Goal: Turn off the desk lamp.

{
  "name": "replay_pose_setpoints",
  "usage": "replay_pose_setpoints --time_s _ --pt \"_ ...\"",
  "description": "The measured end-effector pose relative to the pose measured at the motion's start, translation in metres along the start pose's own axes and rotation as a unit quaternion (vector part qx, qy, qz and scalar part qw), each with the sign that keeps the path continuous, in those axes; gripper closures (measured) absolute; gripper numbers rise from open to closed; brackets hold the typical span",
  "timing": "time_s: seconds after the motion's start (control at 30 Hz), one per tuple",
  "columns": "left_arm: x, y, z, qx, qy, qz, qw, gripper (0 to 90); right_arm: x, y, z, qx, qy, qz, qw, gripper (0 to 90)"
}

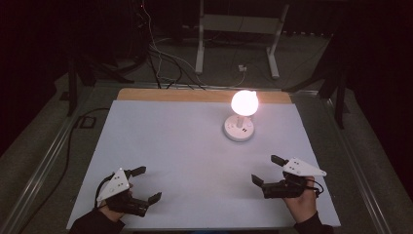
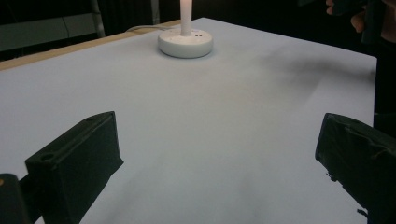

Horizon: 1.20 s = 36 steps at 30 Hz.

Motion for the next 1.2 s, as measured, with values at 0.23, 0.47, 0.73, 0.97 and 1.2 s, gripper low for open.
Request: replay_pose_setpoints --time_s 0.23,0.47,0.73,0.97,1.2 --pt "0.000 0.000 0.001 0.000 -0.002 0.000 1.0000 0.6 0.004 0.002 -0.013 -0.002 0.013 -0.001 0.9999 0.0" --pt "0.000 0.000 0.000 -0.001 -0.001 0.000 1.0000 0.6 0.008 0.004 -0.024 -0.003 0.020 -0.001 0.9998 0.0" --pt "0.001 0.000 0.000 -0.004 0.001 0.001 1.0000 0.6 0.018 0.006 -0.036 -0.008 0.026 -0.001 0.9996 0.0" --pt "0.001 0.000 0.000 -0.006 0.001 0.002 1.0000 0.6 0.030 0.006 -0.043 -0.007 0.022 -0.007 0.9997 0.0" --pt "0.002 0.000 0.001 -0.006 -0.002 0.001 1.0000 0.6 0.044 0.009 -0.053 0.002 0.020 -0.014 0.9997 0.0"
Point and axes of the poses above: each handheld gripper's, and its own axes: x roughly forward along the jaws, z roughly out of its underside, y roughly to its right, the point moved 9 cm from there along x, roughly forward along the jaws, and after that the axes turned 8 degrees about z, right-handed, at the moved point
